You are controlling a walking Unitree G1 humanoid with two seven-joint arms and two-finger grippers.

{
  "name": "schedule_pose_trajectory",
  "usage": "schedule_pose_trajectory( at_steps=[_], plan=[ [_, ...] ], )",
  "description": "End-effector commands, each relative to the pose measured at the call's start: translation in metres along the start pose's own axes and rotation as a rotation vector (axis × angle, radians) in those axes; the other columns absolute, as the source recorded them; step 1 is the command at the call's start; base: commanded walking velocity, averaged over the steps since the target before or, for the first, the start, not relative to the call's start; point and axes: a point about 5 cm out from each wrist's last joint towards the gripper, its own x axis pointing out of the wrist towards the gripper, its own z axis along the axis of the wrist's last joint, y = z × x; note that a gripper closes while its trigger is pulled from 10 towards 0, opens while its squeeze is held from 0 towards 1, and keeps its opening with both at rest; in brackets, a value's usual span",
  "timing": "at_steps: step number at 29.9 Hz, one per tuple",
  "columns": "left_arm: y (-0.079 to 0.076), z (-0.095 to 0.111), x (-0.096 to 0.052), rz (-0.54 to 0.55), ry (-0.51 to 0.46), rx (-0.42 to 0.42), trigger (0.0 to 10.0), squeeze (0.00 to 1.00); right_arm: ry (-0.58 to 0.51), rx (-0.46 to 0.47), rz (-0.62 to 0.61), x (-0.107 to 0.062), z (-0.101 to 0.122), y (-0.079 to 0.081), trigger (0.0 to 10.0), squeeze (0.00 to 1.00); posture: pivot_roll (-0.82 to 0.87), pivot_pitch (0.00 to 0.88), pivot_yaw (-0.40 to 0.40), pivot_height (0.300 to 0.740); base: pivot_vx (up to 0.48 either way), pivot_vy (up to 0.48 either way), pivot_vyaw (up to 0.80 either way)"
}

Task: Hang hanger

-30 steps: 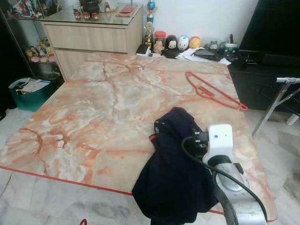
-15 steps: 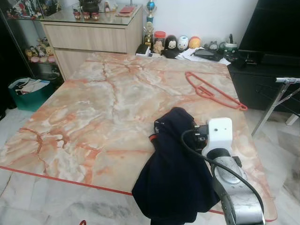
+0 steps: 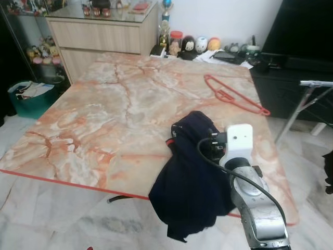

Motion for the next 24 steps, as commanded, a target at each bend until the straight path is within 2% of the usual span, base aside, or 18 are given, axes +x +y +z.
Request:
schedule_pose_trajectory(
  at_steps=[1, 6, 24],
  plan=[
    [-0.0036, -0.0029, -0.0001, -0.017, 0.009, 0.009, 10.0, 0.00, -0.008, 0.000, 0.000, 0.0024, 0.0015, -0.0006, 10.0, 0.00, -0.02, 0.000, -0.036, 0.740, -0.277, 0.000, 0.00],
    [-0.0041, -0.0036, -0.0002, -0.018, 0.011, 0.011, 10.0, 0.00, -0.005, 0.028, 0.006, 0.0033, 0.0011, 0.0002, 10.0, 0.00, -0.02, 0.000, -0.035, 0.740, -0.277, 0.000, 0.00],
    [-0.0067, -0.0023, 0.0004, -0.021, 0.005, 0.004, 10.0, 0.00, -0.010, 0.029, 0.010, 0.0048, 0.0014, 0.0003, 10.0, 0.00, -0.02, 0.000, -0.038, 0.740, -0.268, 0.000, 0.00]
  ],
)
